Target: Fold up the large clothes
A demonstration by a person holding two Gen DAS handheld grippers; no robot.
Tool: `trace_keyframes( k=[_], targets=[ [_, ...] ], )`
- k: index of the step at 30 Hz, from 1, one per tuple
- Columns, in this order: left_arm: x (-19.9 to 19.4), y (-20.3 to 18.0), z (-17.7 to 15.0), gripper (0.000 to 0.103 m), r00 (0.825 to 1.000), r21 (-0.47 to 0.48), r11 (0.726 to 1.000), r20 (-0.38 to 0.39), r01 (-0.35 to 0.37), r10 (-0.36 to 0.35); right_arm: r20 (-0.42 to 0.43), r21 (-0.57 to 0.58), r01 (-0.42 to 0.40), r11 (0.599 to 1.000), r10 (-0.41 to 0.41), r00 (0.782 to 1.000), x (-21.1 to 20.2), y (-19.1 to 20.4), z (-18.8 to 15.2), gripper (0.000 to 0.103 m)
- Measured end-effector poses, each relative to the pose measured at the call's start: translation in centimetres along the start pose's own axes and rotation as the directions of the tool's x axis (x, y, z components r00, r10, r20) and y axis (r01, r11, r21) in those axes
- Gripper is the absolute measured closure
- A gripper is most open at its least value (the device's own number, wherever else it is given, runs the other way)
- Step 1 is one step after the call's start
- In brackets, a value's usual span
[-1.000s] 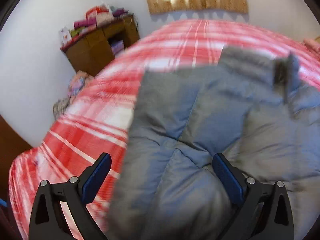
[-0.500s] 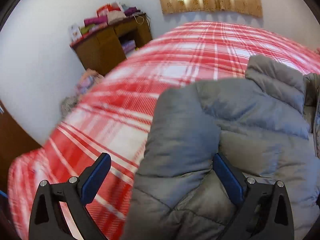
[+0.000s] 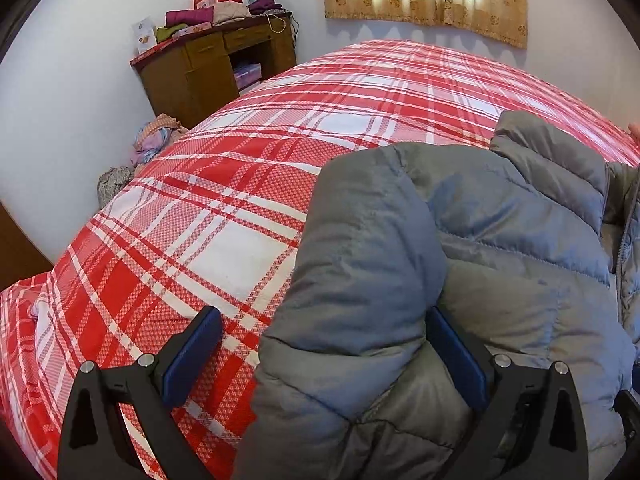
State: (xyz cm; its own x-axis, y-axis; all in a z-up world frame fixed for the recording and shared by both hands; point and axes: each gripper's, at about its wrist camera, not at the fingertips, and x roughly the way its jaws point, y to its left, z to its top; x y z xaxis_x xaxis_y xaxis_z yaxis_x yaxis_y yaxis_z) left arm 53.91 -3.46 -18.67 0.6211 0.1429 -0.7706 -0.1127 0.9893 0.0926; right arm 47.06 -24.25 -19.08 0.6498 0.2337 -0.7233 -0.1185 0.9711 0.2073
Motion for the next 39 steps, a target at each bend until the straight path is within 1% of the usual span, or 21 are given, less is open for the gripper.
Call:
trace_keyframes(
  k=[9,13,21,22,23,24,25,26,27,28,29,30,31,32,34,35,36,37,38,39],
  targets=[
    [0.0,-0.3,0.0,0.001,1.000,0.018,1.000,0.007,-0.024,0.023,0.000,-0.001,0.001,1.000,-0.001,1.000,-0.2,-0.3,-0.3,0.057],
    [-0.2,-0.7,-0.1,0.001,0.999,0.035,0.998,0.019,-0.051,0.051,0.003,-0.002,0.002,1.000,-0.002,1.000,-0.2,-0.2,-0.2,0.057],
    [-0.2,-0.8,-0.1,0.001,0.999,0.031,0.998,0.014,-0.048,0.048,0.004,-0.007,0.000,1.000,0.000,1.000,-0.3,-0.2,-0.2,0.056],
    [-0.1,-0.7,0.0,0.001,0.999,0.027,0.999,0.007,-0.040,0.040,-0.002,-0.006,-0.013,1.000,0.013,1.000,-0.3,-0.3,-0.1,0.053],
    [-0.1,-0.4,0.2,0.001,1.000,0.017,1.000,-0.003,-0.021,0.021,-0.022,-0.009,-0.041,0.999,0.040,0.999,-0.5,-0.2,0.2,0.043],
    [-0.1,-0.2,0.3,0.001,1.000,0.012,1.000,-0.015,0.007,-0.007,-0.060,-0.012,-0.058,0.998,0.058,0.997,-0.7,-0.1,0.6,0.030],
    [-0.1,0.3,0.7,0.001,0.998,0.020,0.999,-0.048,0.048,-0.047,-0.096,-0.004,-0.070,0.998,0.069,0.993,-1.3,0.1,1.2,0.025],
    [-0.3,0.6,1.0,0.001,0.997,0.026,0.998,-0.060,0.054,-0.052,-0.099,0.005,-0.083,0.997,0.083,0.992,-2.1,0.1,1.9,0.019],
    [-0.7,0.8,1.3,0.001,0.997,0.031,0.998,-0.054,0.050,-0.048,-0.083,0.003,-0.085,0.996,0.085,0.993,-3.1,0.1,2.9,0.018],
    [-1.8,1.2,2.1,0.001,0.999,0.039,0.998,-0.013,0.048,-0.048,-0.061,-0.009,-0.068,0.998,0.067,0.996,-4.0,0.0,3.9,0.018],
    [-2.6,1.4,2.7,0.001,0.999,0.040,0.998,0.025,0.042,-0.043,-0.021,-0.017,-0.030,0.999,0.030,0.999,-5.0,-0.5,5.5,0.016],
    [-3.4,1.6,3.4,0.001,0.997,0.036,0.998,0.063,0.044,-0.047,0.008,-0.007,-0.005,1.000,0.005,1.000,-5.6,-1.0,6.7,0.010],
    [-4.0,1.8,4.4,0.001,0.994,0.018,0.997,0.079,0.073,-0.074,0.052,0.030,0.036,0.999,-0.037,0.998,-6.1,-2.2,8.7,0.007],
    [-4.1,1.9,5.0,0.001,0.993,0.004,0.996,0.076,0.090,-0.090,0.074,0.058,0.061,0.996,-0.065,0.995,-6.2,-3.0,9.8,0.004],
    [-4.1,1.6,6.2,0.001,0.993,-0.007,0.995,0.073,0.096,-0.095,0.110,0.141,0.122,0.983,-0.138,0.984,-5.9,-5.3,12.9,0.004],
    [-4.2,1.0,6.8,0.001,0.992,0.007,0.996,0.088,0.094,-0.095,0.095,0.179,0.149,0.972,-0.168,0.981,-5.0,-6.5,14.5,0.003],
    [-4.0,0.6,7.1,0.001,0.992,0.018,0.996,0.091,0.083,-0.084,0.076,0.202,0.160,0.966,-0.179,0.981,-4.1,-7.2,15.4,0.002],
    [-3.7,0.0,7.5,0.001,0.995,0.029,0.997,0.075,0.068,-0.070,0.050,0.244,0.160,0.957,-0.177,0.983,-2.8,-8.2,16.4,0.002],
    [-3.1,-0.6,7.9,0.001,0.997,0.035,0.997,0.040,0.068,-0.070,0.022,0.274,0.157,0.949,-0.169,0.985,-1.4,-9.0,17.3,0.002],
    [-3.0,-0.9,7.9,0.001,0.997,0.035,0.997,0.032,0.073,-0.074,-0.015,0.274,0.176,0.945,-0.179,0.984,0.1,-9.4,17.9,0.003]
  ],
)
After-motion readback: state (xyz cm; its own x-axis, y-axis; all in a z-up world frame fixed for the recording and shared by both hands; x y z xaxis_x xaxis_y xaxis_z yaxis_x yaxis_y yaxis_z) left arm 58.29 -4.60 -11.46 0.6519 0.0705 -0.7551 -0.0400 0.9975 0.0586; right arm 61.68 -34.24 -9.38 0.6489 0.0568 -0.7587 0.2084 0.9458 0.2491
